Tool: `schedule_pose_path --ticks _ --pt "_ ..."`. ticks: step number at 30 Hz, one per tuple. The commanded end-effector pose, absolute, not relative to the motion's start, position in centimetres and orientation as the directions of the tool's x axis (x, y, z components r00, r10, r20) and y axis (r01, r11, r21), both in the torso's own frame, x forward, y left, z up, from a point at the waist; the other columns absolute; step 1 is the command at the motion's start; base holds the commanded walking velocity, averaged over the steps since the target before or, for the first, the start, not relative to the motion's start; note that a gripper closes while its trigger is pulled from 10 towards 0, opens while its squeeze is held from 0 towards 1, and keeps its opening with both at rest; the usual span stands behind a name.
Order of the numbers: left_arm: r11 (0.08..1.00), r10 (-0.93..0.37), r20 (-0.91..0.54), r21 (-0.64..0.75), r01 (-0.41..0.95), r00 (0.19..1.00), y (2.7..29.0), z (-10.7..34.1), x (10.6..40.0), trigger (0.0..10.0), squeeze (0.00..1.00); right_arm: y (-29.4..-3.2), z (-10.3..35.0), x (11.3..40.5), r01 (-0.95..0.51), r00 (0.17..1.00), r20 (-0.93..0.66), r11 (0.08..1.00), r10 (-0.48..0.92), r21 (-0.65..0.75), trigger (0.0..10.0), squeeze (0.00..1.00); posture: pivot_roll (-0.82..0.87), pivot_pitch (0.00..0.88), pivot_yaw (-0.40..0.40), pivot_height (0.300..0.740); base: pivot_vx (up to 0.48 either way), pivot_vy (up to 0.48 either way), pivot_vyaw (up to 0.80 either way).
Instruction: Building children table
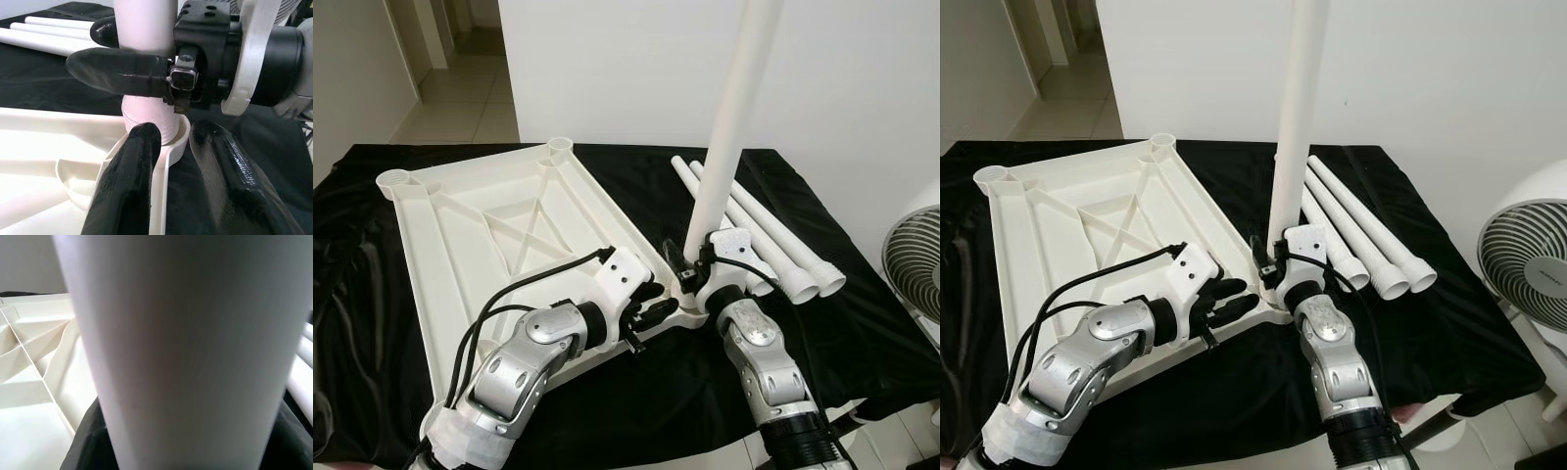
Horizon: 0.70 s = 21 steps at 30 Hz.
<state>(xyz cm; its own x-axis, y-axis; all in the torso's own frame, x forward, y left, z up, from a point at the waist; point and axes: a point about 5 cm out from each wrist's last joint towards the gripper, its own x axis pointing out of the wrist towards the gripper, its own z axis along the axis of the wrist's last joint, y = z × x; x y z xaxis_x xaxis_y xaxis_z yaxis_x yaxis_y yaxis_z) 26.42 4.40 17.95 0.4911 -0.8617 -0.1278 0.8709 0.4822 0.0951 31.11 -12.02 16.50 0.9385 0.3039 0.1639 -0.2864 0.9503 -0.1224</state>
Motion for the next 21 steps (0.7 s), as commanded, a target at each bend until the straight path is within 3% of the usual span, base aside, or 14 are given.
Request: schedule_pose_path --ticks 1,21 --pt "0.453 -0.880 -0.112 0.097 0.886 0.462 4.4 18.2 25.9 10.0 0.00 -12.7 16.1 30.7 -0.274 0.945 0.153 0.955 0.289 -0.112 10.0 0.00 0.02 0.012 -0.036 0.740 0.000 0.000 0.00" --pt "0.406 -0.904 -0.116 0.068 0.911 0.412 5.2 18.0 24.4 10.0 0.00 -15.0 14.8 29.6 -0.265 0.951 0.172 0.964 0.258 0.016 10.0 0.00 0.03 0.049 -0.016 0.740 0.000 0.000 0.00"
